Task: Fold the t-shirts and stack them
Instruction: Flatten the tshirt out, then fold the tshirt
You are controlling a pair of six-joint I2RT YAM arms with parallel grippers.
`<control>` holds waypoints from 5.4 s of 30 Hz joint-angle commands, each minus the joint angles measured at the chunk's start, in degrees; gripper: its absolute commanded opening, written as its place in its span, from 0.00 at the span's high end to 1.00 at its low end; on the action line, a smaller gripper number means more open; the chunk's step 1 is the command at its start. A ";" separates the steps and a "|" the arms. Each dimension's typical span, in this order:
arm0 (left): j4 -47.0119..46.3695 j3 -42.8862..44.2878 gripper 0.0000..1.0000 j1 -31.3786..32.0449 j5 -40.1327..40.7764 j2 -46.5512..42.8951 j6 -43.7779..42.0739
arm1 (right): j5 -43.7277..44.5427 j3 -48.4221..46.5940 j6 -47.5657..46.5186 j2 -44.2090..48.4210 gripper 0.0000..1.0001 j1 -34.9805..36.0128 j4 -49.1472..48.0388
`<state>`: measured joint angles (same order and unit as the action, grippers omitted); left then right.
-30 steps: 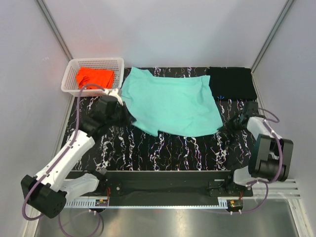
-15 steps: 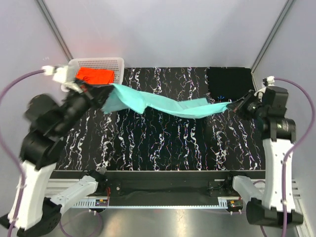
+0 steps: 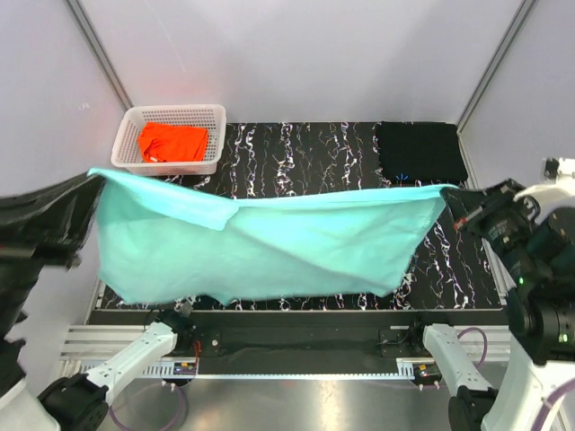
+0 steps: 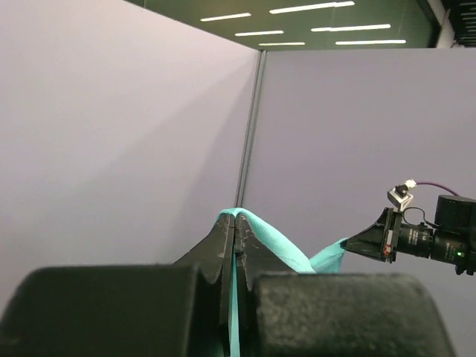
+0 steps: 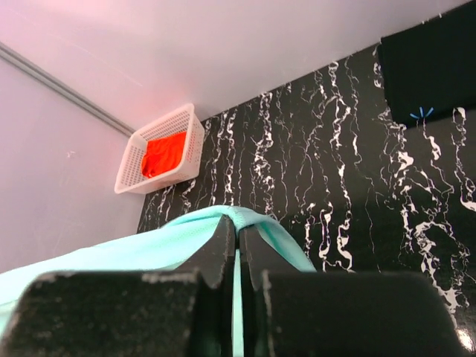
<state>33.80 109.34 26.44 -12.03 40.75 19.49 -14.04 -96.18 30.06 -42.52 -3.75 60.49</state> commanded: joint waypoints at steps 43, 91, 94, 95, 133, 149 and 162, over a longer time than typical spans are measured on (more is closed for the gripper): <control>-10.52 -28.38 1.00 -16.15 3.43 53.40 -2.62 | 4.81 2.75 -3.08 -69.29 1.00 0.06 -17.60; 2.94 -53.44 1.00 -16.07 2.45 37.03 4.51 | 7.19 26.04 -6.77 -57.58 1.00 -0.29 -17.33; 2.94 -53.70 1.00 -16.15 2.45 37.64 4.51 | 6.92 26.31 -6.77 -58.11 1.00 -0.29 -17.51; 2.94 -53.62 1.00 -16.15 2.54 37.73 4.42 | 7.01 26.31 -6.60 -58.20 1.00 -0.29 -17.68; 0.92 -30.07 0.25 -22.83 9.75 63.13 -1.65 | 9.30 3.81 -10.64 -71.91 0.39 -2.23 -17.60; 3.02 -53.08 0.42 -20.73 -2.03 44.95 7.67 | -0.27 20.50 -5.28 -56.98 0.29 -2.67 -15.48; -2.95 -60.47 0.56 -16.15 -1.68 45.90 12.06 | -6.08 30.26 -3.79 -52.05 0.42 -2.67 -20.58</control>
<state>35.31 49.56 10.22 -11.64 86.04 29.61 -17.76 -66.85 25.58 -97.97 -6.17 41.82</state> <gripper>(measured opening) 0.444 0.581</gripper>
